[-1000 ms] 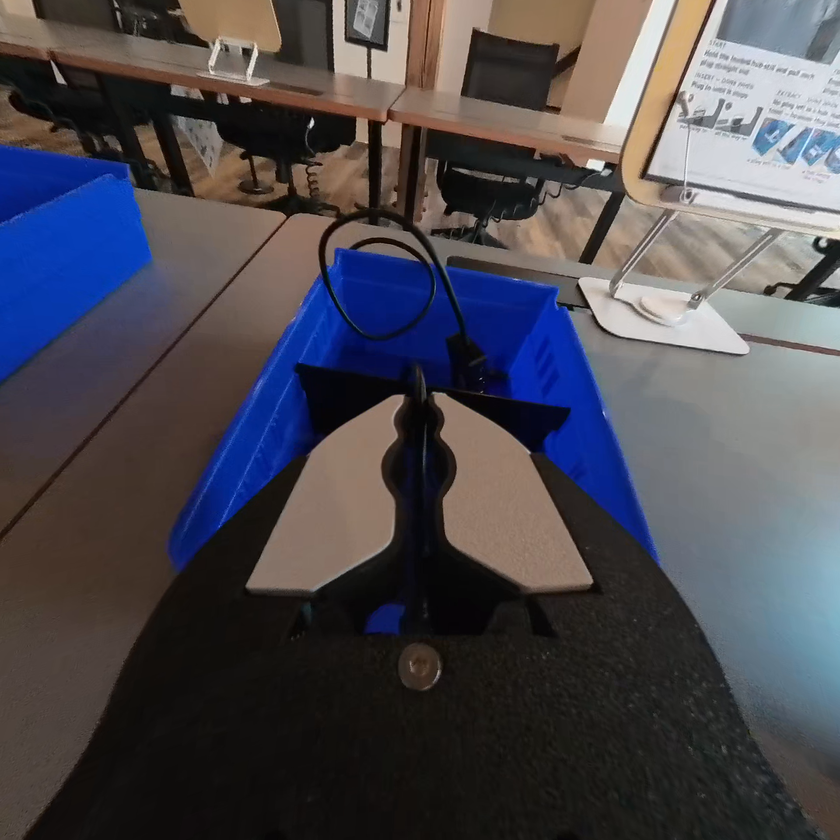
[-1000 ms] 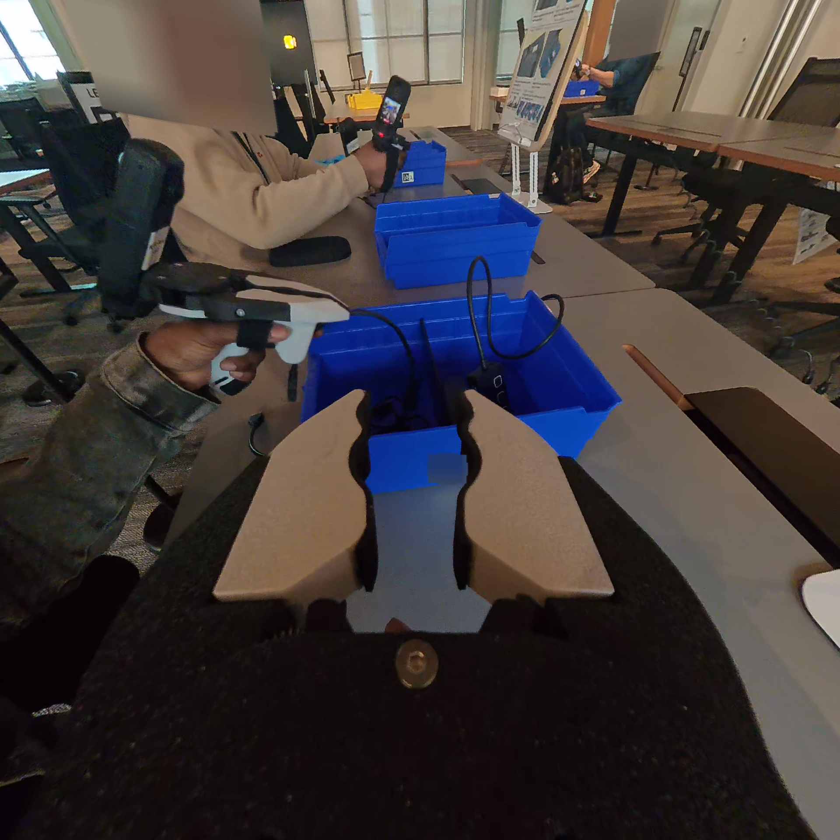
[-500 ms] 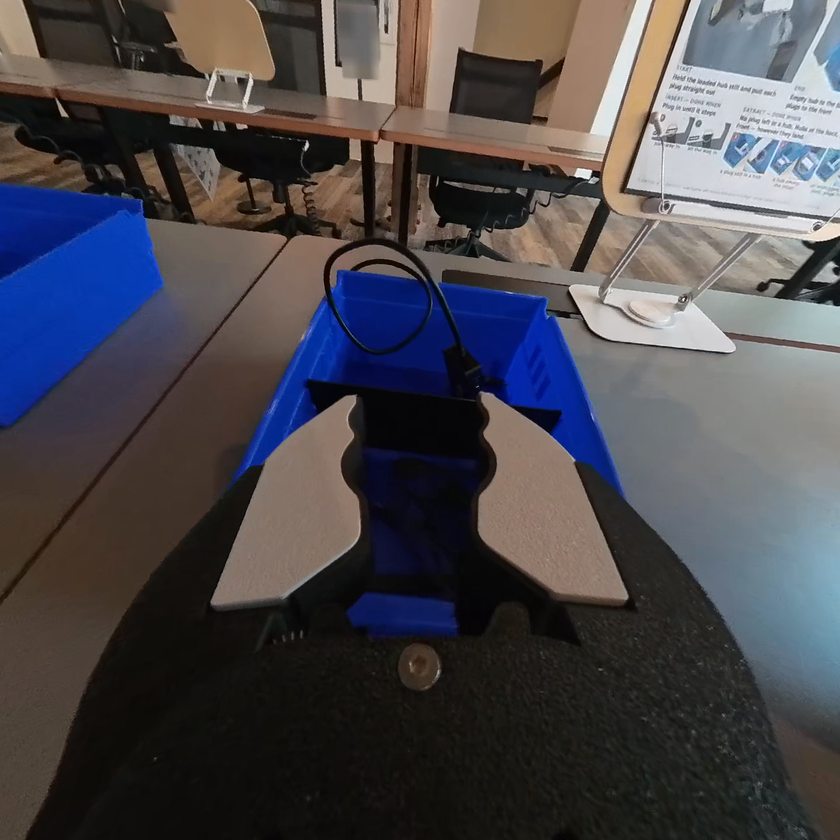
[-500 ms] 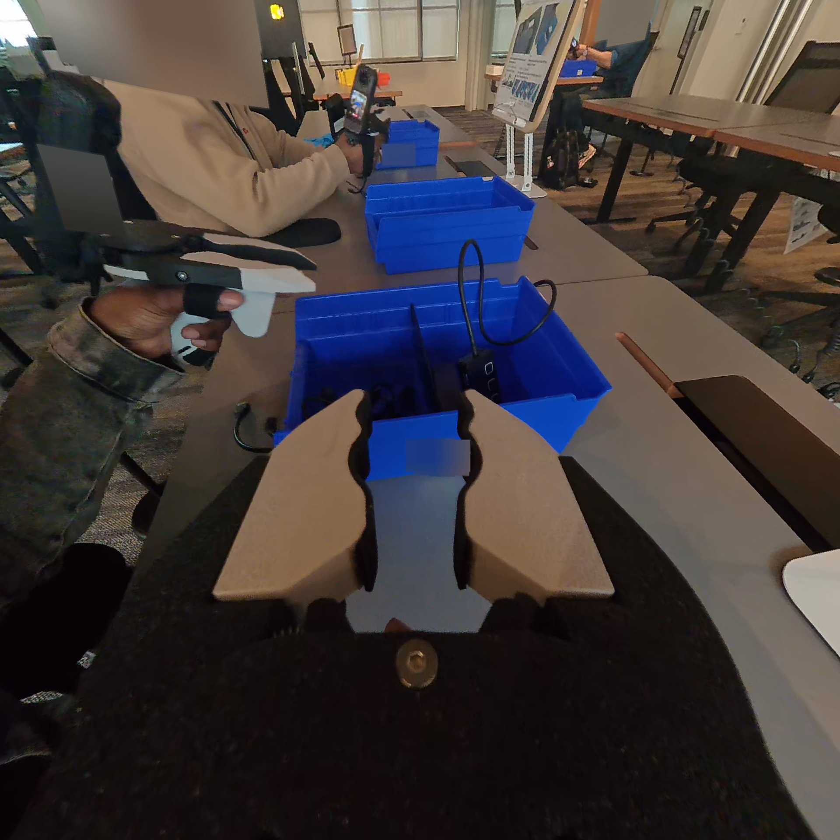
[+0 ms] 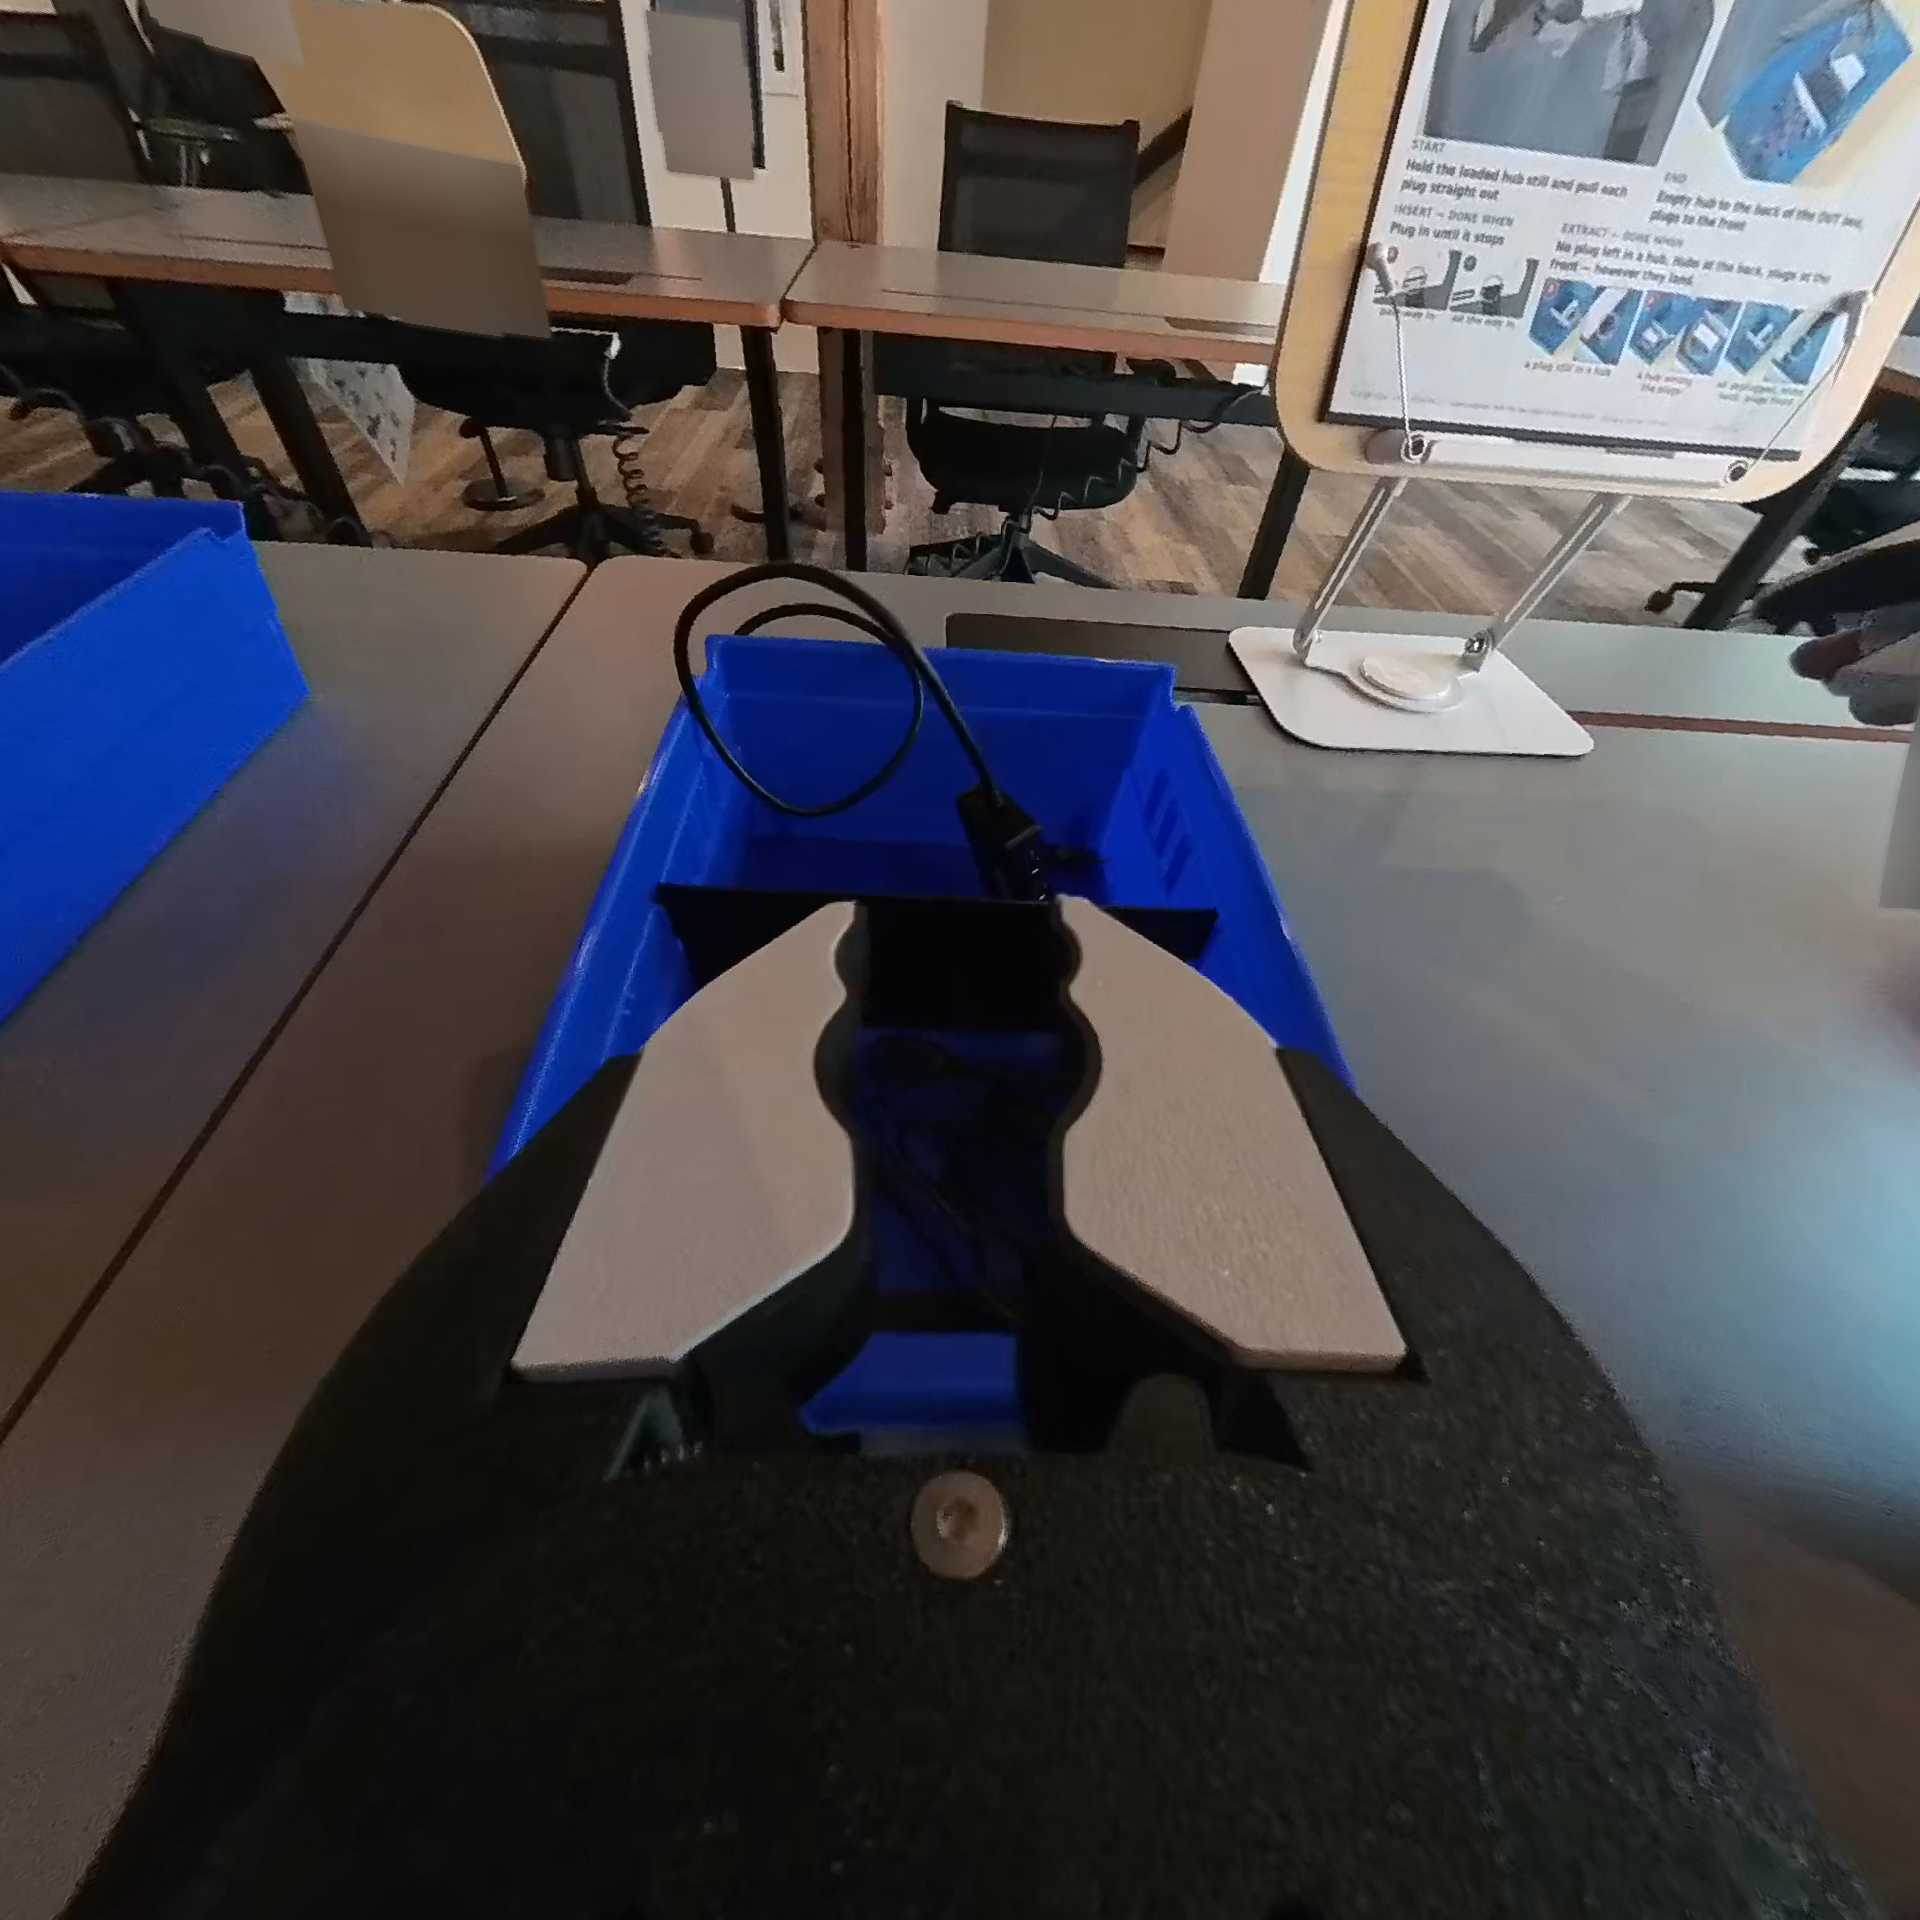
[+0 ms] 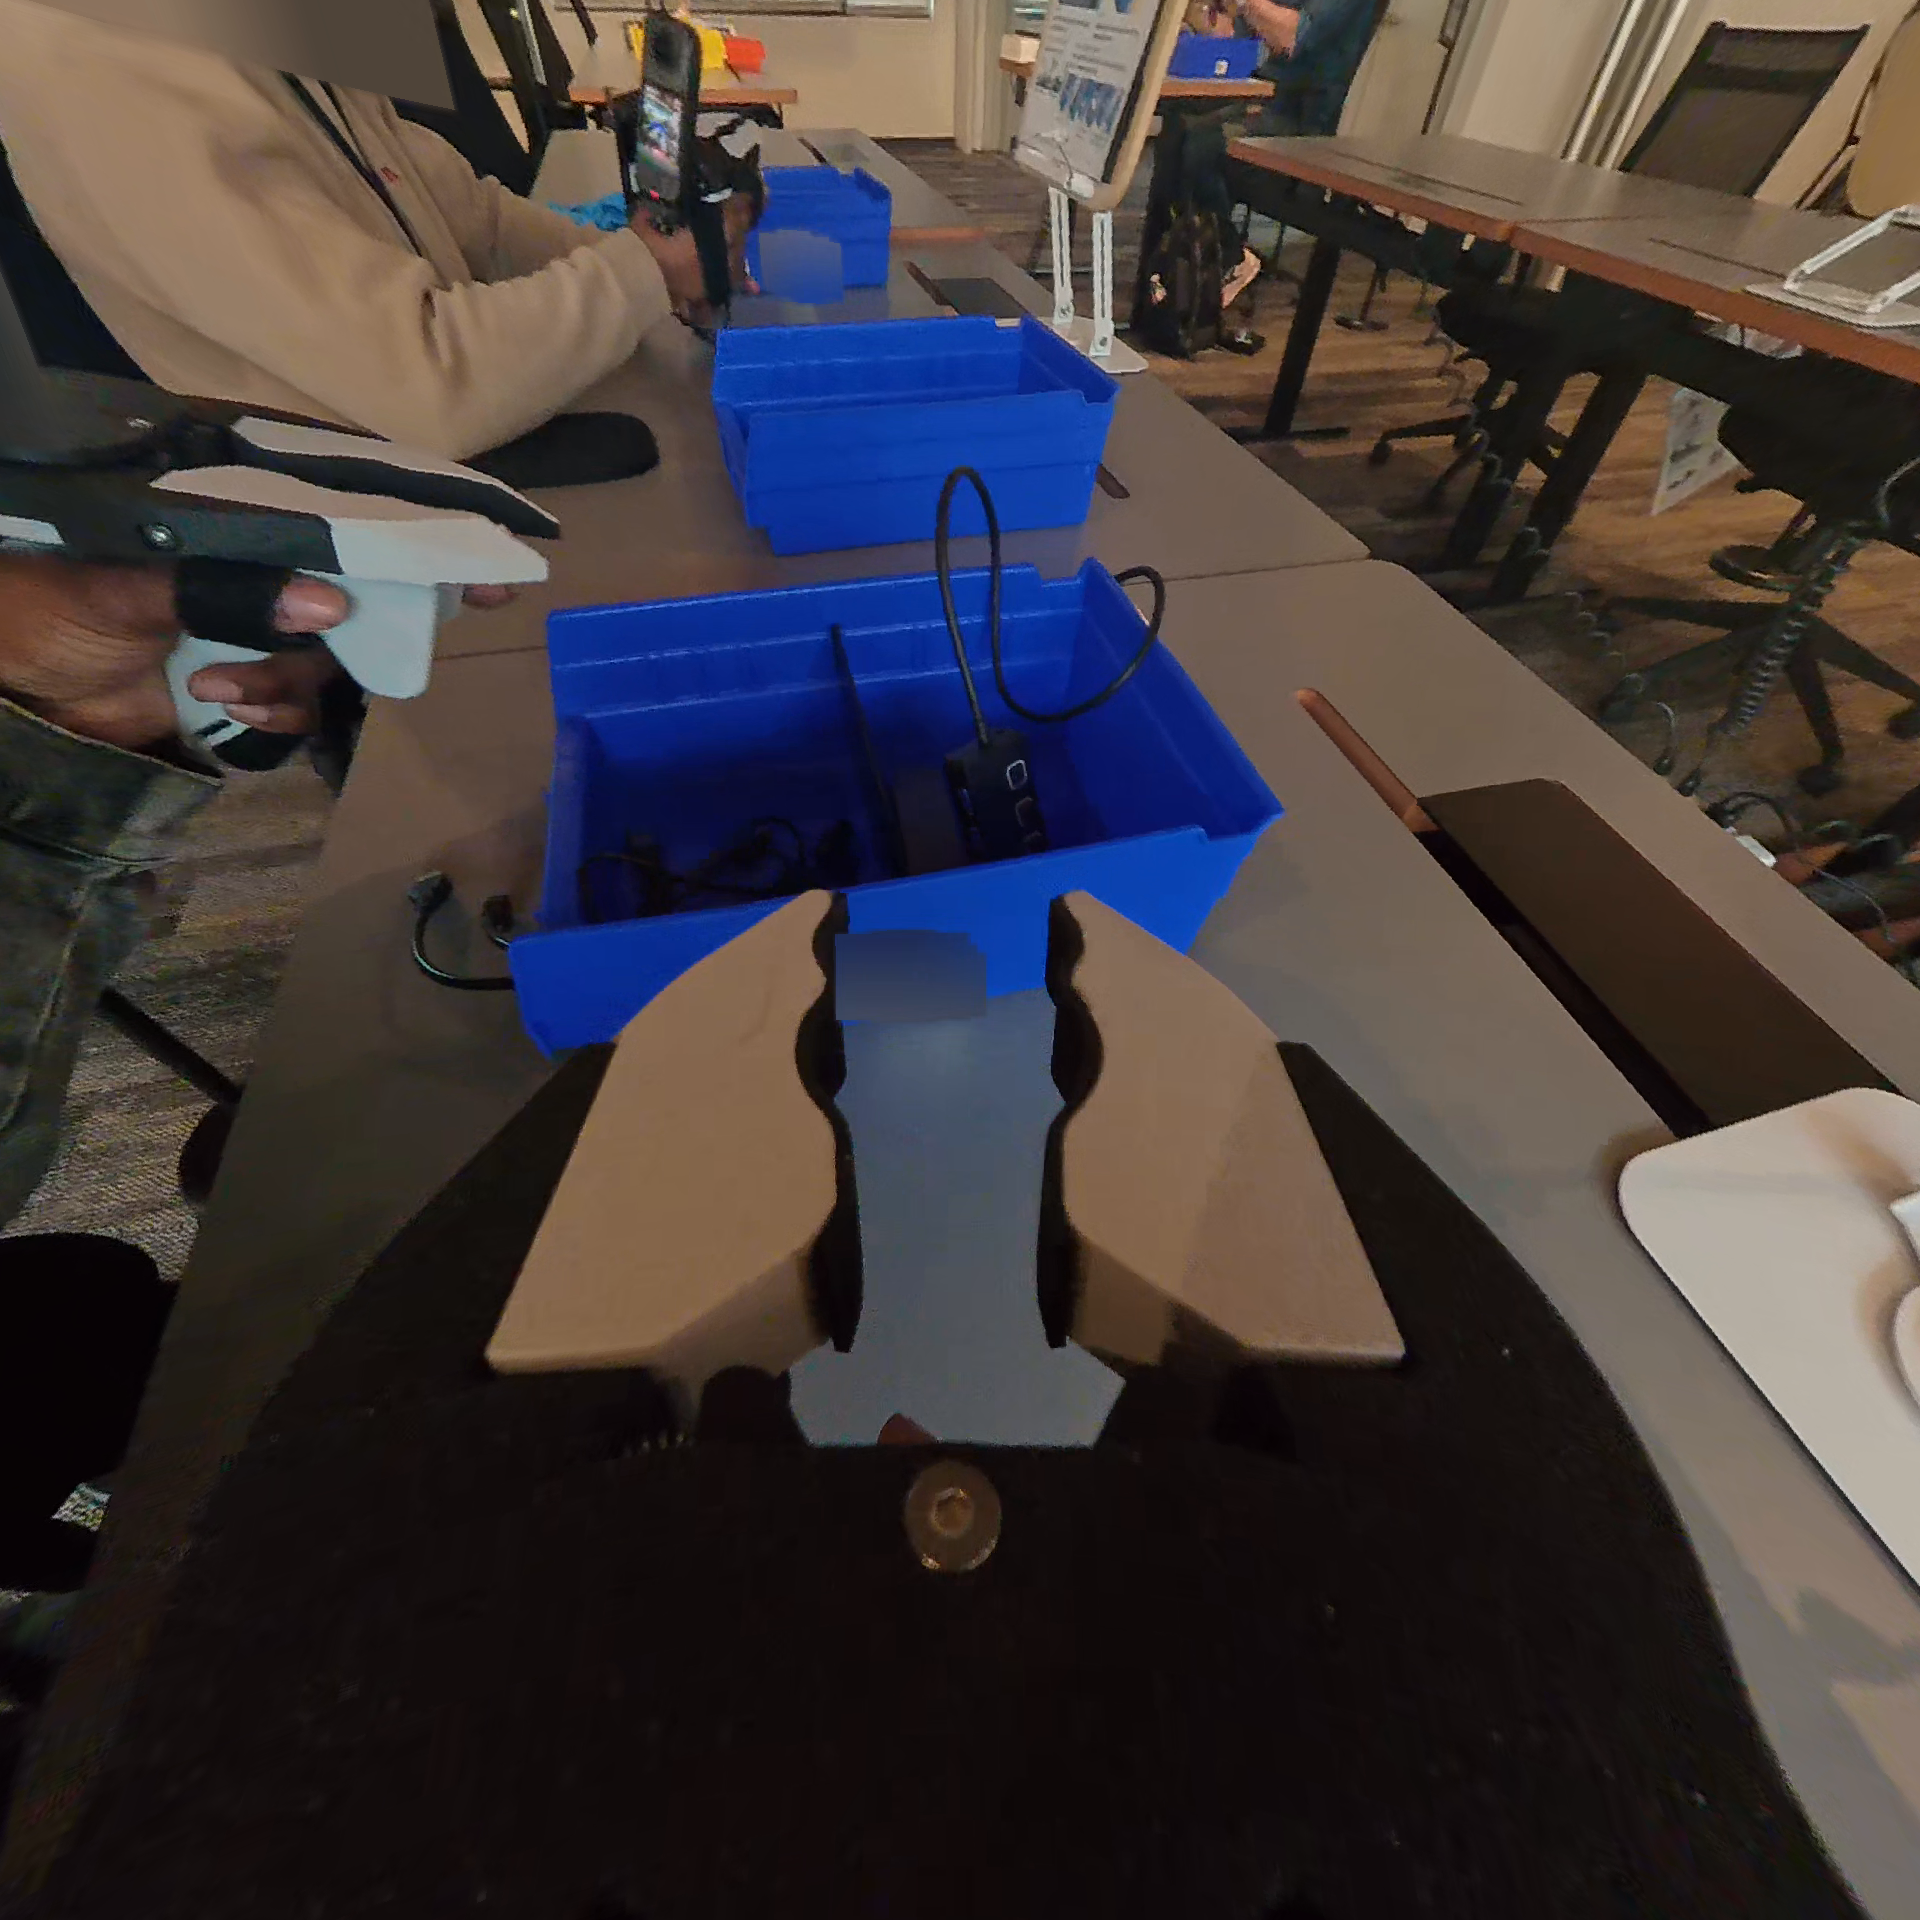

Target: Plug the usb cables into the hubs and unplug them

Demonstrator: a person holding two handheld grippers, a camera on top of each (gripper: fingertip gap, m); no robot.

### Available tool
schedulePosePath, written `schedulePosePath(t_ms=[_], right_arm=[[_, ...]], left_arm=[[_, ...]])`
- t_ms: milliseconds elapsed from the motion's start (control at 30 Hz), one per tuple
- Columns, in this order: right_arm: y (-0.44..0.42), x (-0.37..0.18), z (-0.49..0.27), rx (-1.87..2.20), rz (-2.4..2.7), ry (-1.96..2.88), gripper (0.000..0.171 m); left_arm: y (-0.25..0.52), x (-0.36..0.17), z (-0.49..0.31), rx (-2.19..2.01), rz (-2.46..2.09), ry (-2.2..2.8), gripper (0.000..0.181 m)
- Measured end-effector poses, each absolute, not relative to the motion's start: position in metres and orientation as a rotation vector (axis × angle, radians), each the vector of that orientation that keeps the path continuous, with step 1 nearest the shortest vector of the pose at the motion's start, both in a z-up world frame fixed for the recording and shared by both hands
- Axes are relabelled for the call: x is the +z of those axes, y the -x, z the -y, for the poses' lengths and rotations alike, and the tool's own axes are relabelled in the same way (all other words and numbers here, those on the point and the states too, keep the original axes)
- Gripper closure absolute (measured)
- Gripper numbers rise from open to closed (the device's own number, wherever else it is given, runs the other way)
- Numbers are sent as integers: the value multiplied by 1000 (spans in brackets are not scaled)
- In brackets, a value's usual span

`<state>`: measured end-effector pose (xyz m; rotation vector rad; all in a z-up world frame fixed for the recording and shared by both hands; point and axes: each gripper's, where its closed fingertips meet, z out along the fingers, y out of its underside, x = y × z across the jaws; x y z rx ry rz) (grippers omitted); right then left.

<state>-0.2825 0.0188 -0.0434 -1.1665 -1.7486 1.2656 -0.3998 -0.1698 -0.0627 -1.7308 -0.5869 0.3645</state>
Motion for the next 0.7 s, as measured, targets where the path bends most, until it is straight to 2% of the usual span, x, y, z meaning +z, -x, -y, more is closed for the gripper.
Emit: schedulePosePath(t_ms=[167, 233, 267, 533, 600, 700], right_arm=[[282, -45, -22, 1251, 1745, 1178, 135], [282, -44, -23, 1250, 1742, 1180, 135], [282, -44, -23, 1248, 1742, 1181, 135], [282, -47, -27, 1215, 1740, 1194, 139], [282, -47, -30, 1196, 1729, 1203, 145], [282, -44, -35, 1178, 1695, 1204, 171]], left_arm=[[396, -60, 167, 373, 554, 1727, 163], [396, -59, 168, 383, 544, 1724, 179], [395, -58, 168, 388, 538, 1718, 181], [394, -58, 168, 388, 532, 1728, 181], [395, -57, 168, 391, 536, 1723, 181], [395, -58, 167, 389, 537, 1722, 181]])
